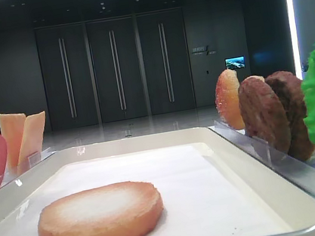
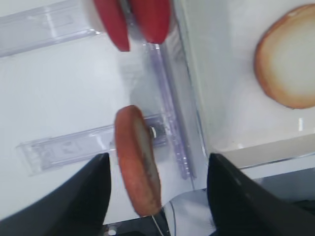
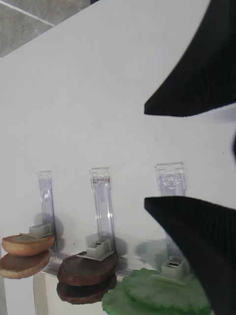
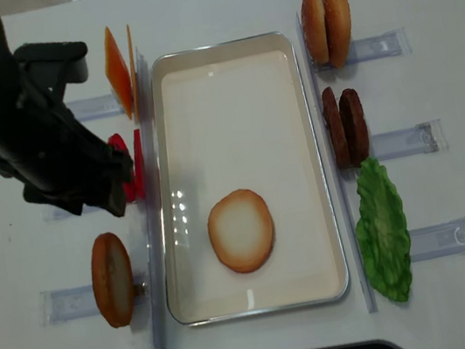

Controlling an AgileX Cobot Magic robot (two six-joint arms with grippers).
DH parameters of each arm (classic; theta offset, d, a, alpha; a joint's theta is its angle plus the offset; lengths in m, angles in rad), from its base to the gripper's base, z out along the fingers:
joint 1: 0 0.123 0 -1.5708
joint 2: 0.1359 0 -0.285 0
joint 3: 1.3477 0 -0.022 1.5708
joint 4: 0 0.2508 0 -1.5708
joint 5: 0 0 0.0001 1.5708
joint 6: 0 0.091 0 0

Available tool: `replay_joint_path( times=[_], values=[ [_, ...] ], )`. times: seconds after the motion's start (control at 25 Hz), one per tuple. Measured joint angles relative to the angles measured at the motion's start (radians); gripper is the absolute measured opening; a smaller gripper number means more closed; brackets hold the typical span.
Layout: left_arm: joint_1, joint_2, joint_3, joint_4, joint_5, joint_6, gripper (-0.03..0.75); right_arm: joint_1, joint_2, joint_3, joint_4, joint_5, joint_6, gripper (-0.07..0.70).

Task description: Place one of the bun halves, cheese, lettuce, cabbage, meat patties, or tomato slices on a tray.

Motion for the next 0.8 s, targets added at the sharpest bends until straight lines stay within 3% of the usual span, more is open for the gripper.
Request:
replay_joint_path(
  times=[0.8],
  values=[
    [0.202, -0.210, 0.000, 0.112, 0.018, 0.087, 0.472, 0.000, 0.000, 0.000, 0.000, 0.000, 0.000, 0.355]
  ],
)
